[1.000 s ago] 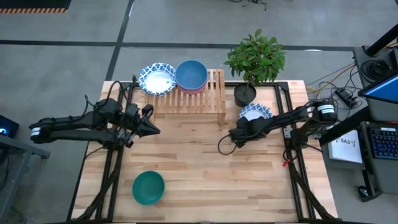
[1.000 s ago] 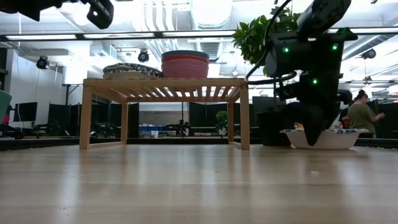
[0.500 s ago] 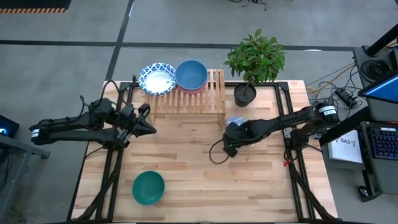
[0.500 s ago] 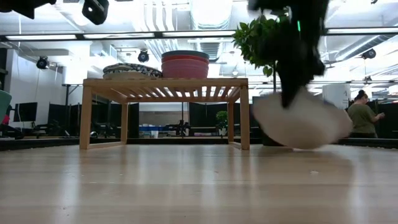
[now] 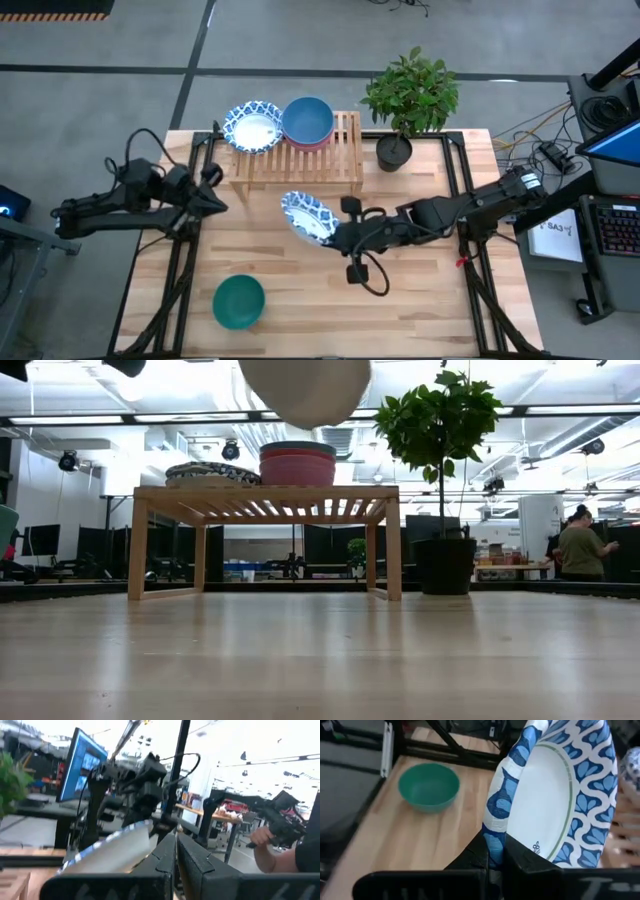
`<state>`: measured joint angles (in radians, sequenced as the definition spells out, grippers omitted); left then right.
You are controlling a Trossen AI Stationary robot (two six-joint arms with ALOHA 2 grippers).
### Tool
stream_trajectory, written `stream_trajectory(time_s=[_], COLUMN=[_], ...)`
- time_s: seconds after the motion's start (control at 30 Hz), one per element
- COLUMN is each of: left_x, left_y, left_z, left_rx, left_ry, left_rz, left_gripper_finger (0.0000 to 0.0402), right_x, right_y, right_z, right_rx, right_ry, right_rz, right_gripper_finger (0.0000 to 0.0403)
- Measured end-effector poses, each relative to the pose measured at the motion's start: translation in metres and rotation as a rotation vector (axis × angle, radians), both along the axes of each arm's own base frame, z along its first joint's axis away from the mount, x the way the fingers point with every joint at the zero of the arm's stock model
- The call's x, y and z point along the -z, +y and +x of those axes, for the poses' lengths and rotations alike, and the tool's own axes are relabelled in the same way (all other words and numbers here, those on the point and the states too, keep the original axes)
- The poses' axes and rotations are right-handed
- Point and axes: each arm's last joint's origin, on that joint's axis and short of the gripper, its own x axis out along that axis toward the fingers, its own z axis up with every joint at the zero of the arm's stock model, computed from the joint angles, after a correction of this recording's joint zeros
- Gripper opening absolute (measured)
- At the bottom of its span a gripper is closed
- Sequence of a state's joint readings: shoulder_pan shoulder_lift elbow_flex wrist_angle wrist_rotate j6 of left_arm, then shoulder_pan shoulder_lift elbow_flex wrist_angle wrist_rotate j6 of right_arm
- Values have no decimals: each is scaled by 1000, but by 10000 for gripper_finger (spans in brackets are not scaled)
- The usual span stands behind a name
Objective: Place and stack bowls onto a shelf
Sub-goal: Stack the white patterned bowl on top of the white patterned bowls on the shelf
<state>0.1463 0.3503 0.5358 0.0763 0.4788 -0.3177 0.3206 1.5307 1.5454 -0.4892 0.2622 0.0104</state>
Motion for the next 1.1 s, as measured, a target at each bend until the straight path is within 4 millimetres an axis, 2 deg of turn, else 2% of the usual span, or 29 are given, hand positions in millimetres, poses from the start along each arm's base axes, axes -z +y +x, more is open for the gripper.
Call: stream_trajectory(time_s=[0.17, 0.37, 0.5, 0.6, 0.97, 1.1], left_x=[-4, 3, 7, 10, 17, 21], left_y=[1, 4, 5, 4, 9, 10], left_z=[7, 28, 41, 48, 80, 92], left_rx=[-8, -24, -4, 38, 41, 48], left_ry=[-33, 32, 70, 85, 187, 243], left_rz=[36, 109, 165, 209, 273, 259], left_gripper_finger=[23, 95, 149, 171, 178, 164], right_x=[14, 22, 18, 11, 3, 5], right_y=[-3, -5, -6, -6, -11, -13], right_z=[18, 34, 36, 36, 35, 36], right_rx=[-101, -143, -123, -116, -93, -90], right_ry=[57, 104, 146, 144, 119, 128], right_rz=[-68, -78, -67, -53, -31, -29], right_gripper_finger=[12, 12, 12, 12, 12, 12])
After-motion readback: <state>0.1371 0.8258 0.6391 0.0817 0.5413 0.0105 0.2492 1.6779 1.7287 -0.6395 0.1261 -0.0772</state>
